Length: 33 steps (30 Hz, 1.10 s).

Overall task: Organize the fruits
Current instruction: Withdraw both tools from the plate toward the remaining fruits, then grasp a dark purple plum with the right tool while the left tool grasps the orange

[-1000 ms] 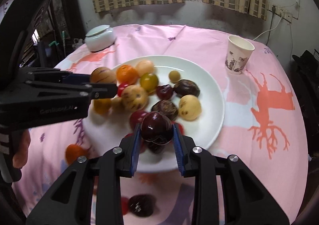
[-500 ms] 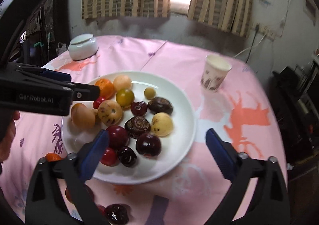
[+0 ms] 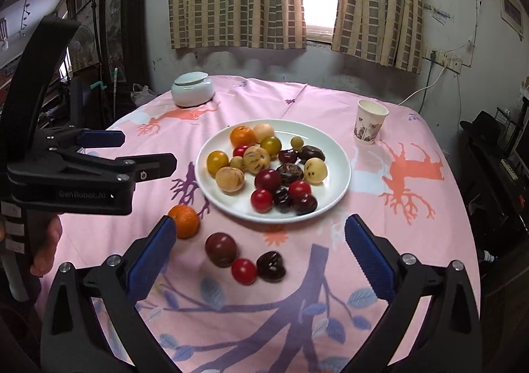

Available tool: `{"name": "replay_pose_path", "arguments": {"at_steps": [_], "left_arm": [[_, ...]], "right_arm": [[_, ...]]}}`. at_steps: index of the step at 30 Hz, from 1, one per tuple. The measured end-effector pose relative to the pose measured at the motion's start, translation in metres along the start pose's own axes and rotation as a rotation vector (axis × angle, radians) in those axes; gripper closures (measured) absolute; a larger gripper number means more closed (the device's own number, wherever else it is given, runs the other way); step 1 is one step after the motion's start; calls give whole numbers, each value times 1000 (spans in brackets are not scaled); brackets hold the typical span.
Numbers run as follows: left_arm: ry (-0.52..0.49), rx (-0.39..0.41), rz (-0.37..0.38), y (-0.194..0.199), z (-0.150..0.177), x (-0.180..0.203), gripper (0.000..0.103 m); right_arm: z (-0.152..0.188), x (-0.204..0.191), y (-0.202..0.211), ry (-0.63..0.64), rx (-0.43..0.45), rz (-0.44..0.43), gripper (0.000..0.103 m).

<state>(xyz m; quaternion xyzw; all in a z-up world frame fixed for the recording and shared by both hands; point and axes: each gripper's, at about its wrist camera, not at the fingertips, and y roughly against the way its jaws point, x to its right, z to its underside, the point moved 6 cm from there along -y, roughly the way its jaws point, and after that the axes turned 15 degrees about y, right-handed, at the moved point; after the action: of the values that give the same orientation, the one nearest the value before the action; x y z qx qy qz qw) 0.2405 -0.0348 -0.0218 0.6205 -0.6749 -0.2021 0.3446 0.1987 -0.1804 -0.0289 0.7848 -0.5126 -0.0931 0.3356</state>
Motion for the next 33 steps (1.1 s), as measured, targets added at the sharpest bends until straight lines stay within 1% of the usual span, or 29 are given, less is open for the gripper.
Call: {"name": "replay_pose_path", "arguments": {"at_steps": [4,6,9,11,13,14,15,16,18,20,21,26,28,30,33], "left_arm": [[1,25,-25,11,12,-13,4],[4,31,-48,13,19,-24,4],[-5,39,-106,8,28,-42,4],[4,24,-120,2,34,-53,4],[25,0,-119,-4,39,-62,4],[31,-10,-118,-8,41,-65,4],[34,-16,-121,-10,42,-67,4],[35,-19,-125,-12,44,-68,4],[32,-23,-125,-15,46,-69,4],[26,-23,-126,-16,47,-68,4],[23,-23,-124,-17,48,-67,4],[6,-34,-117,-21,50,-61,4],[-1,-40,-109,-23,51,-57,4],[-15,-48,-107,-27,53,-54,4],[-26,-69,-98,-33,55,-52,4]], "right_arm": [[11,-10,3,-3,-22,-1,1],[22,-18,1,-6,-42,-27,1],[40,-34,-10,16,-80,-103,1],[48,-38,-18,39,-99,-108,2],[52,-36,-24,54,-115,-99,16],[52,-33,-28,54,-128,-100,28],[53,-31,-32,51,-138,-103,34],[53,-28,-37,47,-149,-106,38],[55,-23,-45,53,-167,-89,52],[59,-17,-52,68,-188,-57,59],[61,-15,-55,68,-195,-56,61],[69,-7,-76,59,-236,-73,64],[67,-4,-81,33,-219,-95,64],[63,0,-86,30,-222,-99,64],[63,5,-94,-10,-240,-148,65]]}}
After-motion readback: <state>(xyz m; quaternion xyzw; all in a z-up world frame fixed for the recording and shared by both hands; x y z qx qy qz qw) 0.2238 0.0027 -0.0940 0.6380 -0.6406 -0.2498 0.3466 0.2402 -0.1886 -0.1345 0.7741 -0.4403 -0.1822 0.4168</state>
